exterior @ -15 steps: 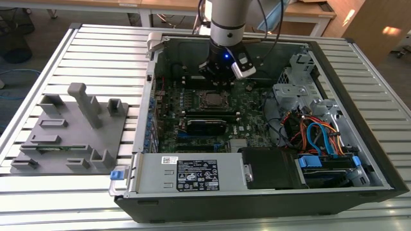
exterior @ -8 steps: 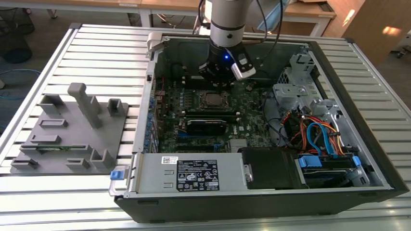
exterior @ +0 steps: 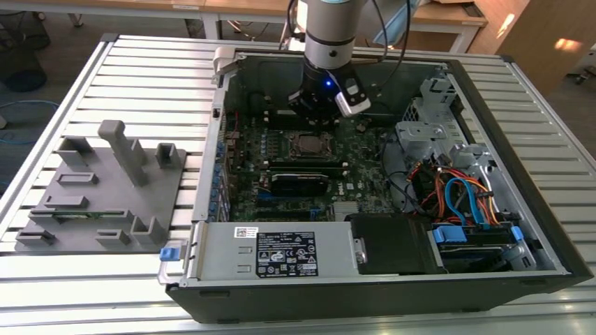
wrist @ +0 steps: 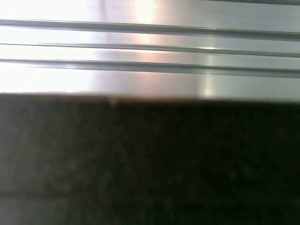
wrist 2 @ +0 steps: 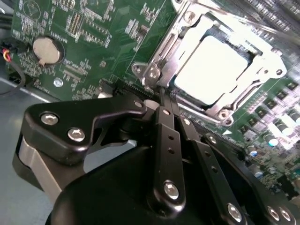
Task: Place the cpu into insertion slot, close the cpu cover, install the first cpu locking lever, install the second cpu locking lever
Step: 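Install the first cpu locking lever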
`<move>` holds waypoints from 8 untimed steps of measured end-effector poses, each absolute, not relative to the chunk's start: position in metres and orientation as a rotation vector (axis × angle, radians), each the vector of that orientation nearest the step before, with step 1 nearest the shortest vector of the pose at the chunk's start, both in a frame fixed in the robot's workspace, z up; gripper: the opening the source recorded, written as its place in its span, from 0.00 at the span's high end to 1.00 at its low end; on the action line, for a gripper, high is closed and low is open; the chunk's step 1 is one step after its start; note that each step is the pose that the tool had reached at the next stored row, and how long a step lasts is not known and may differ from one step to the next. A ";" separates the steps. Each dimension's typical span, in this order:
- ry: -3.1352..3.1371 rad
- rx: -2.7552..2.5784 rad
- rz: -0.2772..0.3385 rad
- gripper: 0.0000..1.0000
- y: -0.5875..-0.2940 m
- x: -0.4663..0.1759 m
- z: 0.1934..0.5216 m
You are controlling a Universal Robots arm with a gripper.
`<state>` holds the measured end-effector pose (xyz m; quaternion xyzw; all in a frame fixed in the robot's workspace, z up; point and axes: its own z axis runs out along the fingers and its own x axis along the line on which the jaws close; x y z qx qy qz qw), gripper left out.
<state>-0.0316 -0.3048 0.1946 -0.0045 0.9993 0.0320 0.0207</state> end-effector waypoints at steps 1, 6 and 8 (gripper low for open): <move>3.098 -0.014 0.106 0.90 -0.305 -0.032 0.195; 3.098 -0.013 0.114 0.90 -0.305 -0.032 0.199; 3.098 -0.013 0.113 0.90 -0.305 -0.032 0.201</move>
